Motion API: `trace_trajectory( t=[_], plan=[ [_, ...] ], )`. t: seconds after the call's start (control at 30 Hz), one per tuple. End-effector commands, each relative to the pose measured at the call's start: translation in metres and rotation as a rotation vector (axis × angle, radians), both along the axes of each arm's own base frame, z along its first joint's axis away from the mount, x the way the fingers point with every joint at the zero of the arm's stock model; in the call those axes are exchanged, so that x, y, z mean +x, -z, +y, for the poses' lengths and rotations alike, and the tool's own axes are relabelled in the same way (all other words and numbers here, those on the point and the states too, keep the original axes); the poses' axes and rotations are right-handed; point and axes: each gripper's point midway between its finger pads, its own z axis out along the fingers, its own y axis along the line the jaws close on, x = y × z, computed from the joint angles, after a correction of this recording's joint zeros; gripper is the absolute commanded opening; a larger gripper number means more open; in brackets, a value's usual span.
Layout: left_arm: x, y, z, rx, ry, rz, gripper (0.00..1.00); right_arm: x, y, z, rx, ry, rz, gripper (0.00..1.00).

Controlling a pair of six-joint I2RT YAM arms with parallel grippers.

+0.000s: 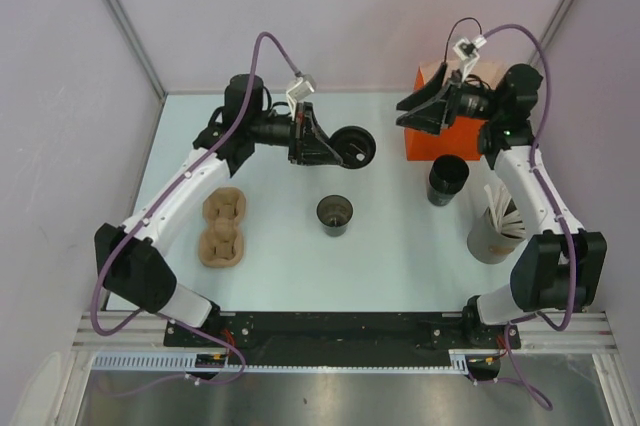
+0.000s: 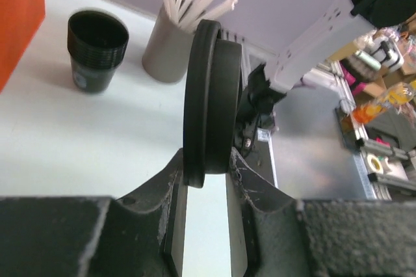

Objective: Pack the takeout coffee

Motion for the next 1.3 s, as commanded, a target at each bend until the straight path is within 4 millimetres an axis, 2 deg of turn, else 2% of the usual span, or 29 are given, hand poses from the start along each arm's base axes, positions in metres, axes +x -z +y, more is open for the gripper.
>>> trace_trajectory(
  t=[0.0,0.03,0.07,0.1,0.13,0.17,0.2,0.23,0.37,0.4,0.43,0.5,0.53,0.57,0.6,0.63,0.67,0.7,0.73,0.9,0.97,1.17,1.27],
  plan=[
    [-0.001,0.011,0.006,0.121,-0.011,0.035,0.11,0.003,-0.026,-0.027,-0.033,0.090,-0.230,0.86],
    [0.000,0.016,0.007,0.144,-0.023,0.048,0.10,0.011,-0.023,-0.040,-0.073,0.162,-0.285,0.89],
    [0.003,0.026,0.009,0.178,-0.037,0.055,0.08,0.012,-0.031,-0.042,-0.102,0.199,-0.342,0.90],
    [0.001,0.032,0.011,0.204,-0.047,0.080,0.07,0.005,-0.013,-0.040,-0.155,0.218,-0.228,0.91],
    [0.004,0.039,0.013,0.231,-0.074,0.092,0.07,0.019,-0.009,-0.042,-0.268,0.290,-0.405,0.93],
    [0.004,0.042,0.015,0.243,-0.080,0.104,0.07,0.017,-0.016,-0.040,-0.321,0.315,-0.455,0.93],
    [0.007,0.051,0.018,0.276,-0.114,0.116,0.07,0.006,-0.003,-0.023,-0.381,0.281,-0.449,0.93],
    [0.008,0.054,0.019,0.290,-0.129,0.129,0.06,0.015,0.001,-0.028,-0.456,0.349,-0.481,0.94],
    [0.017,0.067,0.025,0.355,-0.200,0.163,0.08,0.001,0.002,-0.019,-0.622,0.333,-0.658,0.92],
    [0.024,0.071,0.027,0.383,-0.232,0.165,0.09,-0.002,0.008,-0.023,-0.691,0.342,-0.662,0.91],
    [0.022,0.075,0.029,0.404,-0.230,0.179,0.09,-0.014,0.013,-0.008,-0.717,0.280,-0.702,0.89],
    [0.023,0.075,0.031,0.410,-0.228,0.188,0.10,-0.022,0.032,-0.006,-0.848,0.226,-0.756,0.87],
    [0.024,0.079,0.033,0.423,-0.232,0.203,0.11,-0.037,0.038,0.010,-0.870,0.160,-0.794,0.86],
    [0.022,0.079,0.034,0.428,-0.225,0.205,0.12,-0.045,0.046,0.015,-0.907,0.117,-0.815,0.85],
    [0.020,0.082,0.035,0.436,-0.216,0.214,0.12,-0.043,0.055,0.011,-0.995,0.122,-0.841,0.84],
    [0.019,0.086,0.035,0.442,-0.203,0.220,0.12,-0.048,0.068,0.016,-1.036,0.093,-0.853,0.83],
    [0.017,0.088,0.036,0.450,-0.197,0.231,0.12,-0.062,0.074,0.031,-1.045,0.039,-0.899,0.83],
    [0.015,0.093,0.037,0.458,-0.190,0.243,0.12,-0.058,0.079,0.030,-1.108,0.057,-0.924,0.83],
    [0.013,0.095,0.037,0.463,-0.185,0.247,0.12,-0.064,0.093,0.036,-1.137,0.017,-0.936,0.81],
    [0.008,0.095,0.037,0.453,-0.159,0.258,0.12,-0.070,0.116,0.055,-1.208,-0.032,-0.992,0.73],
    [0.007,0.096,0.038,0.456,-0.153,0.257,0.11,-0.073,0.127,0.061,-1.238,-0.059,-1.011,0.67],
    [-0.001,0.096,0.037,0.441,-0.119,0.275,0.11,-0.071,0.132,0.077,-1.237,-0.060,-1.042,0.63],
    [-0.003,0.096,0.037,0.438,-0.112,0.278,0.11,-0.076,0.135,0.084,-1.221,-0.086,-1.044,0.60]
  ],
)
